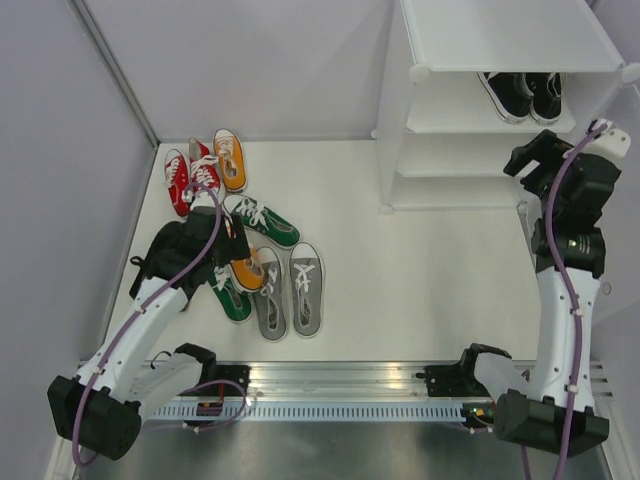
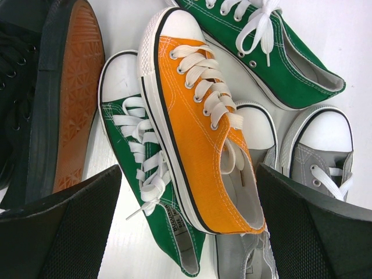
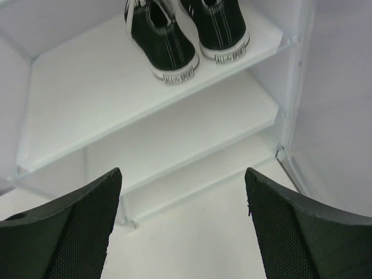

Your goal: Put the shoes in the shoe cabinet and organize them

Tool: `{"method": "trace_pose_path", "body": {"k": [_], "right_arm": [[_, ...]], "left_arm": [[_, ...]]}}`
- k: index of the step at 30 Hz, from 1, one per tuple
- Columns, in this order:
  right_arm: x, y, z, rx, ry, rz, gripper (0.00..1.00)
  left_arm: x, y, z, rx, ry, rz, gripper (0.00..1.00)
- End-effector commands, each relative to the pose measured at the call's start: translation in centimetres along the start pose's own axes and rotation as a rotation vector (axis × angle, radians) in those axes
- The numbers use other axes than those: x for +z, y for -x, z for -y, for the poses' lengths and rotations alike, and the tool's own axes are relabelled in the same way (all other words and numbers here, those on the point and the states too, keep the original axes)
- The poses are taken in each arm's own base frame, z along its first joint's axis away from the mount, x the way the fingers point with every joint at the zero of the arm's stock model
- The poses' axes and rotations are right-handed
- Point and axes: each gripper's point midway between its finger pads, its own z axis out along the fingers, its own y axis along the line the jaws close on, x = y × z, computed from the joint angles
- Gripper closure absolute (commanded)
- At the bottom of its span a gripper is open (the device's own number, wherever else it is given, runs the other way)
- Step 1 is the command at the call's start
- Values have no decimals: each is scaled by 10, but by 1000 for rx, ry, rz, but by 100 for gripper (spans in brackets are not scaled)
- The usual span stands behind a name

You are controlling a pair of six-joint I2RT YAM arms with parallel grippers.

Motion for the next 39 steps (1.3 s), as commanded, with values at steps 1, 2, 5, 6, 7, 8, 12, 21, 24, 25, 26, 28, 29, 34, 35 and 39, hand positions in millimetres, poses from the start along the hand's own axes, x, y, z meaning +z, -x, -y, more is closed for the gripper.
{"method": "trace_pose_path", "body": {"k": [1,2,5,6,7,8,12,21,24,25,26,28,29,34,35,39], "right_arm": [[-25,-69,0,58,30,-199,10],[-35,-75,-8,58,63,-199,9],[-42,-115,-7,17,64,-266,9],[-45,-125,-9,5,75,-289,9],[-48,-143,-9,-5,82,-335,9],[-53,-152,-17,-18,103,-350,9],[-67,-200,-28,-53,154,-445,9],[-91,-287,-44,-103,252,-591,4],[-96,-306,-53,-125,293,-615,2],[-99,-313,-59,-136,319,-619,2],[-100,-317,-61,-142,330,-622,2],[-103,-327,-68,-151,362,-630,2],[-104,-330,-71,-157,376,-633,2],[-119,-346,-97,-174,492,-663,2],[-122,-348,-102,-178,506,-666,2],[-144,-361,-124,-189,553,-678,2]], "left_arm": [[1,7,2,11,-14,24,1],[2,7,3,11,-15,22,1],[2,5,5,-1,-26,16,1],[4,4,7,-2,-29,8,0],[4,3,8,-4,-31,3,0],[5,2,9,-5,-36,-4,0],[0,4,12,-24,-49,-19,0],[-11,-4,10,-97,-26,-79,0],[-9,-13,15,-143,-36,-115,0],[-7,-15,15,-152,-35,-125,0],[-5,-17,16,-159,-31,-135,0],[-2,-20,16,-177,-20,-149,0],[-1,-21,17,-183,-19,-153,0],[8,-32,20,-211,2,-205,0],[9,-34,20,-210,6,-215,0],[12,-44,21,-211,3,-249,2]]}}
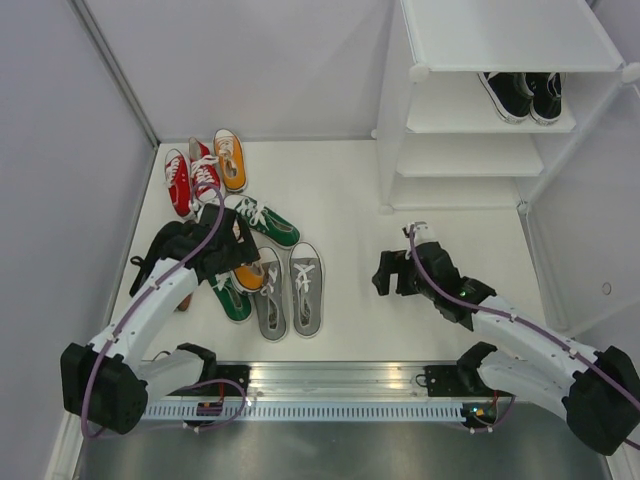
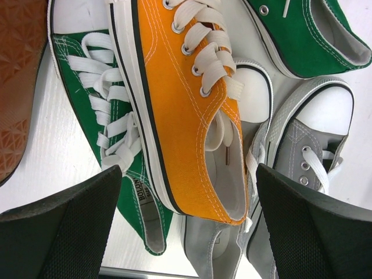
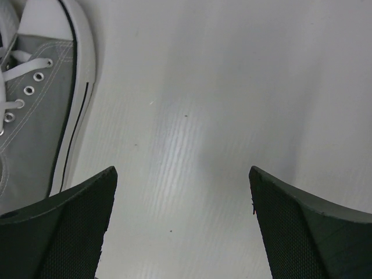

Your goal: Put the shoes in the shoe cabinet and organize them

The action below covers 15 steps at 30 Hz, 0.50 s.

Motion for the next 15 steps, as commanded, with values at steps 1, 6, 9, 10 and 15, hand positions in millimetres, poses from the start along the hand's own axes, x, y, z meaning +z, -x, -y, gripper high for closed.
{"method": "trace_pose_path", "body": {"k": [1,6,9,10,15], "right_arm": [[4,3,-38,0,79,50,2],[6,-5,-74,-26,123,66,3],[7,-22,-99,-88,151,32,3],[10,-24,-105,-106,147,27,3],[3,-37,-139,-118,212,13,3]], "left_arm": [[1,-5,4,-50,-17,-19,2],[7,-15,-1,-40,3,-46,4],[9,-13,-4,-46,21,-40,6],[9,-10,-3,-47,26,-31,6],[6,-3,0,-54,21,-14,8]]}}
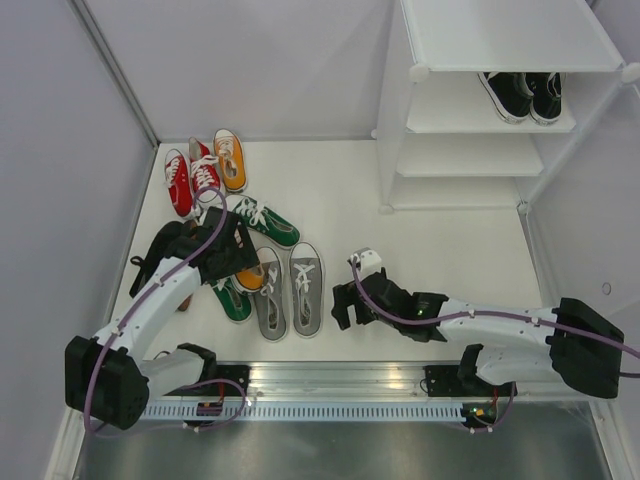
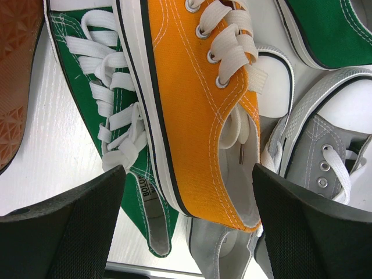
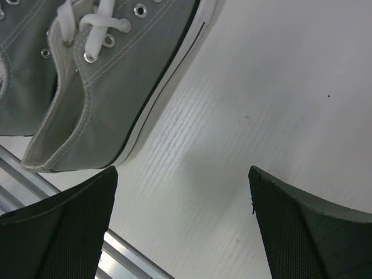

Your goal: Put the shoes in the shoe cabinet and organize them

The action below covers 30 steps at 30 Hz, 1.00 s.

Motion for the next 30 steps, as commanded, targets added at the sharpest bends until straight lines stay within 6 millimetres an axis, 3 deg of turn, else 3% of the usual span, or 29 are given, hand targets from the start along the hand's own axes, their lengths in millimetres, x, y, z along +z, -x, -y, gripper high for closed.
{"method": "trace_pose_path", "body": {"k": [1,5,6,8,9,10,14,16,22,27,30], "right_arm": [[-2,34,-32,61,44,112,4],[-6,35,-65,31,68,128,4],[-7,43,-73,44,71,148,4],[-5,38,-85,16,73,132,4],[-7,47,-94,18,77,152,5],[-1,37,-95,-1,52,118,5],[15,36,-95,10,-15,110,11],[19,36,-106,-2,-9,93,14],[21,34,-163,-66,78,79,23],[50,30,-170,-88,8,81,38],[71,22,-160,-109,-96,68,44]], "left_arm": [[-6,13,5,-50,-10,43,8],[-7,11,0,-36,-3,54,8],[-8,11,-2,-30,0,59,8],[-12,14,-3,-32,-4,80,8],[-13,16,-3,-24,-5,88,8],[-15,19,-4,-21,-4,103,8],[-22,28,-6,10,1,141,8],[-26,34,-9,27,13,168,8],[-31,57,-27,56,78,224,8],[-28,68,-43,40,101,225,8],[-25,69,-48,26,109,235,8]]}}
